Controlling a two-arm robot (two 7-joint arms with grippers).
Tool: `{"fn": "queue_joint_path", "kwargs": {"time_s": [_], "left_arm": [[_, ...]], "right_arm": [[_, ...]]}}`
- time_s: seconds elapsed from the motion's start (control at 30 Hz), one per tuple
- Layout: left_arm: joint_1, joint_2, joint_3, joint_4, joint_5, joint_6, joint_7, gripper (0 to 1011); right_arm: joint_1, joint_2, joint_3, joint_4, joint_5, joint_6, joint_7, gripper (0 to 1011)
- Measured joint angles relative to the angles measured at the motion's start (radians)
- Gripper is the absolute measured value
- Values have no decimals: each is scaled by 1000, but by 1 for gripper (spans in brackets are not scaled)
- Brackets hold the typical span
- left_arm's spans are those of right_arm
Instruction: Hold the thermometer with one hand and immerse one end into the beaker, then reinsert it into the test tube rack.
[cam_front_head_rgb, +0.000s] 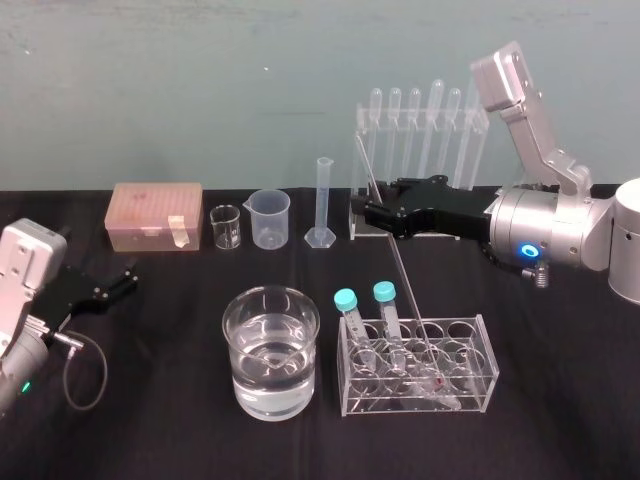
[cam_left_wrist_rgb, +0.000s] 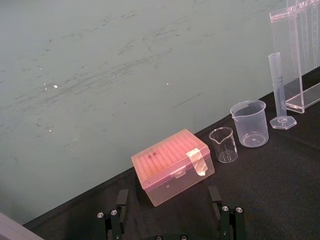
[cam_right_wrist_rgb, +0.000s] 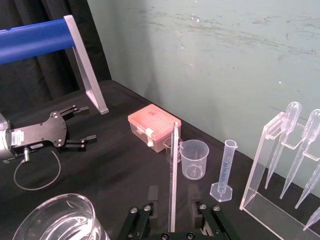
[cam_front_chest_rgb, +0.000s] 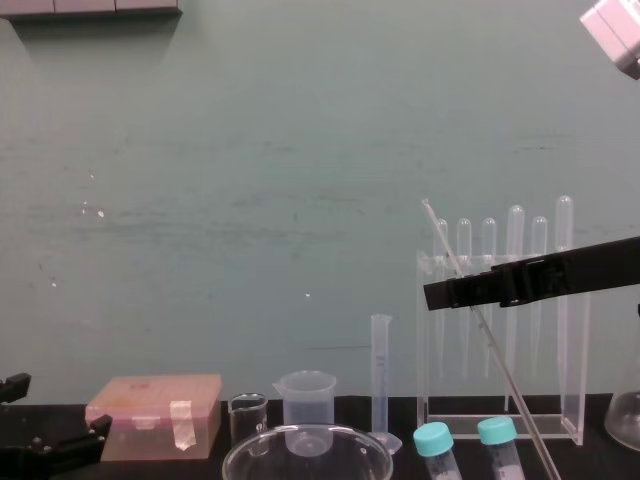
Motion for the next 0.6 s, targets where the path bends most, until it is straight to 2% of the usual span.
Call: {"fn": "queue_joint_path", "kwargs": {"time_s": [0.07,0.1,0.17,0.2,0.33,0.43,0.6], "left_arm": [[0,0,0,0,0,0,0,1008],[0,0,0,0,0,0,0,1008],[0,0,0,0,0,0,0,1008],[0,0,0,0,0,0,0,1008],[0,0,0,0,0,0,0,1008],[0,0,0,0,0,0,0,1008],[0,0,0,0,0,0,0,1008]], "right_arm": [[0,0,0,0,0,0,0,370],[0,0,0,0,0,0,0,303],[0,0,0,-1,1,0,0,273],[-1,0,0,-1,1,1,0,205],[-1,0,0,-1,1,1,0,94],[-1,0,1,-1,1,1,0,58],[-1,0,1,-1,1,1,-1,58]]}}
